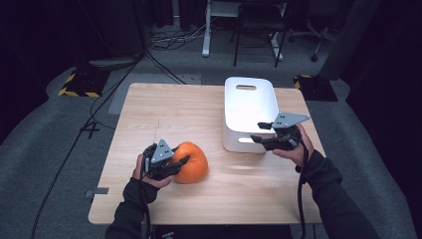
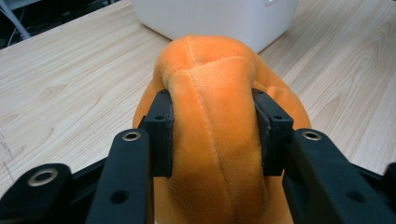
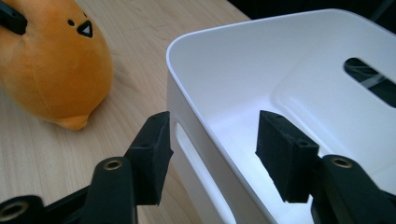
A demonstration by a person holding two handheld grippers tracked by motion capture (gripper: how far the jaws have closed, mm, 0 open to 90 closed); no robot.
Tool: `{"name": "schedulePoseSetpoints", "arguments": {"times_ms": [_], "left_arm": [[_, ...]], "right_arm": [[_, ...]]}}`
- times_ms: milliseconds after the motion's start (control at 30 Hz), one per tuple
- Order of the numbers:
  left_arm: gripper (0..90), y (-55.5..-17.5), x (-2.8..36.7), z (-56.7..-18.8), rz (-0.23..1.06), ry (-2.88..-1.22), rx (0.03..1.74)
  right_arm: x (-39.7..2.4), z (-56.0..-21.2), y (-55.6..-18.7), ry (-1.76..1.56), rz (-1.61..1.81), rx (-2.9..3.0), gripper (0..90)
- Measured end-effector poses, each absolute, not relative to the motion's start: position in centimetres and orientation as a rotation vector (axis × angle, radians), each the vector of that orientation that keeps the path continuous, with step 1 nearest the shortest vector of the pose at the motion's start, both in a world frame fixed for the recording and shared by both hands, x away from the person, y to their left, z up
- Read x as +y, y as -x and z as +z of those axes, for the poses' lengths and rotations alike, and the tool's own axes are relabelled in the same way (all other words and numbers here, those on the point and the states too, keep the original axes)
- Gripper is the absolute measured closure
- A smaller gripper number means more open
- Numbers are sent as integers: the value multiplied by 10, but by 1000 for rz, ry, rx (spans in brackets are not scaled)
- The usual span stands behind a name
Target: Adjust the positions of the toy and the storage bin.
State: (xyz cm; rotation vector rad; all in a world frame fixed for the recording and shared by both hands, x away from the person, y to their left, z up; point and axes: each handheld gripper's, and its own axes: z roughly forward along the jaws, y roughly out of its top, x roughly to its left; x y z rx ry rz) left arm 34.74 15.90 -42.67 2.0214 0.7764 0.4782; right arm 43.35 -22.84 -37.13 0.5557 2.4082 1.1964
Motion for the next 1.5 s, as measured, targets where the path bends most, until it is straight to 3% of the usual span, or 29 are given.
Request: {"name": "schedulePoseSetpoints", "arguments": {"times_ms": [133,333,533,767,1200,1500], "left_arm": [[579,-347,159,-427,477,-2018,776],[570,-349,159,-428,472,-2004,777],[565,-350,158,-429,466,-2006,772],[560,-352,156,-429,444,-2003,773],[558,-352,152,-428,459,-2018,768],[558,-351,149,-430,477,-2026,746]], "right_arm": [[-220,-377,-443,-575,1176,2448,483],[-204,-388,-452,-547,1124,2500,665],[-196,-391,-446,-462,1165,2512,754],[-196,-391,-432,-385,1145,2509,759],[-198,-392,-372,-233,1204,2540,740],[-227,-376,-361,-322,1294,2421,559]]}}
